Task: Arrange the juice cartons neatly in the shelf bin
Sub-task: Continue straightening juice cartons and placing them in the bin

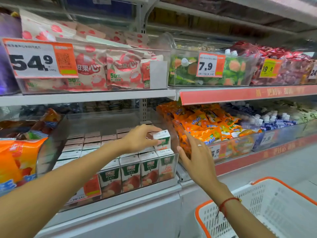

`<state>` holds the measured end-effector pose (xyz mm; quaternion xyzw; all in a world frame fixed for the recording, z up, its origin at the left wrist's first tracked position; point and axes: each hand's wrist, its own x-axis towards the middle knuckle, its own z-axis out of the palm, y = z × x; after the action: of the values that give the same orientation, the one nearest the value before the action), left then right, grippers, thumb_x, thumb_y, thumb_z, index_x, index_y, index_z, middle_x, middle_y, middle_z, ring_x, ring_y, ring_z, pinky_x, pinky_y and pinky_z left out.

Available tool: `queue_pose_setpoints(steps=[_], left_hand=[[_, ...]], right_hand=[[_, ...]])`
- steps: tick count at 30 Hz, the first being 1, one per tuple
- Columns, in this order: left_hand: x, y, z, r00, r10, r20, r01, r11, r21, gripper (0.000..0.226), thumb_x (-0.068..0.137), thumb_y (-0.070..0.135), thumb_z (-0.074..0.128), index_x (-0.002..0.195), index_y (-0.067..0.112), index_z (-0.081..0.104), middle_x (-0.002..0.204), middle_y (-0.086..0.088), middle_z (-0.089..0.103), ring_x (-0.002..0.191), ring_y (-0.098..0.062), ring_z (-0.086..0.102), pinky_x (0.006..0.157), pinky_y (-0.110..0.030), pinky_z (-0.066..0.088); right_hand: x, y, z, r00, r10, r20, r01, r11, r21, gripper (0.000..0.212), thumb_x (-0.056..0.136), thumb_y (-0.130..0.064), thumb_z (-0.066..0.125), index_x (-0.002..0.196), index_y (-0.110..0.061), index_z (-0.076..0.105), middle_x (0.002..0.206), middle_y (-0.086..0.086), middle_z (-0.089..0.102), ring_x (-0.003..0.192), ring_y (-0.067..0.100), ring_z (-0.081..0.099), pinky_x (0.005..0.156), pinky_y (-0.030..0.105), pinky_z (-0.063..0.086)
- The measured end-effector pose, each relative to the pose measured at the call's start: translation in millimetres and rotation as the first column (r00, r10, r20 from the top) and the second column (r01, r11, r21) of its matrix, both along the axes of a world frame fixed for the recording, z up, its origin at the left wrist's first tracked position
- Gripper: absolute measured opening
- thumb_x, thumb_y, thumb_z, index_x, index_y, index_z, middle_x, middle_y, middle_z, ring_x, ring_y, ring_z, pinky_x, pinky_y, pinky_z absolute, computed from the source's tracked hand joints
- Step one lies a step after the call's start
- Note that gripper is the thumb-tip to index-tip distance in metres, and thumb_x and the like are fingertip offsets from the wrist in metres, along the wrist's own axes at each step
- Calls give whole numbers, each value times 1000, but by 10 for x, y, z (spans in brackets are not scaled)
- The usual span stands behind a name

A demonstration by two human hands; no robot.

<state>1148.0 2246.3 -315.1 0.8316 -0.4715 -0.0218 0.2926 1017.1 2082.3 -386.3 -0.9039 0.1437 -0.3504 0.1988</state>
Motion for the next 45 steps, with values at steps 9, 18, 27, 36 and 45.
queue_pose_setpoints(steps=[9,18,27,36,45], left_hand=[[28,-123,-160,978,37,206,-95,955,279,33,98,38,52,127,25,63,129,5,63,118,-21,57,95,-41,47],[87,-155,-113,961,59,269,-139,947,289,30,95,42,57,120,29,68,119,6,68,111,-18,60,90,-41,51],[266,-180,-14,996,15,84,-38,958,283,26,96,39,57,112,25,72,109,12,66,101,-11,59,80,-27,43],[367,-269,-97,918,174,358,-292,906,308,41,92,51,59,120,22,62,115,1,66,104,-22,60,75,-32,44],[413,-331,42,925,55,376,-261,810,524,40,95,55,48,105,18,61,105,-1,62,93,-25,57,75,-35,47]], right_hand=[[12,-15,-33,1000,-2,-22,2,1000,-9,57,99,-45,43,151,-26,29,130,-2,56,129,21,43,110,42,31],[11,12,-48,1000,2,0,-2,1000,12,56,100,-42,44,152,-26,28,138,-1,53,135,20,38,115,44,26],[22,1,-55,1000,0,-4,0,1000,13,57,100,-44,43,152,-27,27,140,-1,52,136,21,37,116,42,24],[27,-6,-60,1000,-3,-6,3,1000,18,57,100,-45,43,152,-28,28,139,-2,52,135,20,38,116,41,24],[24,-1,-46,1000,-8,-16,8,1000,15,57,100,-45,42,152,-28,27,137,-2,53,134,20,39,115,41,25]])
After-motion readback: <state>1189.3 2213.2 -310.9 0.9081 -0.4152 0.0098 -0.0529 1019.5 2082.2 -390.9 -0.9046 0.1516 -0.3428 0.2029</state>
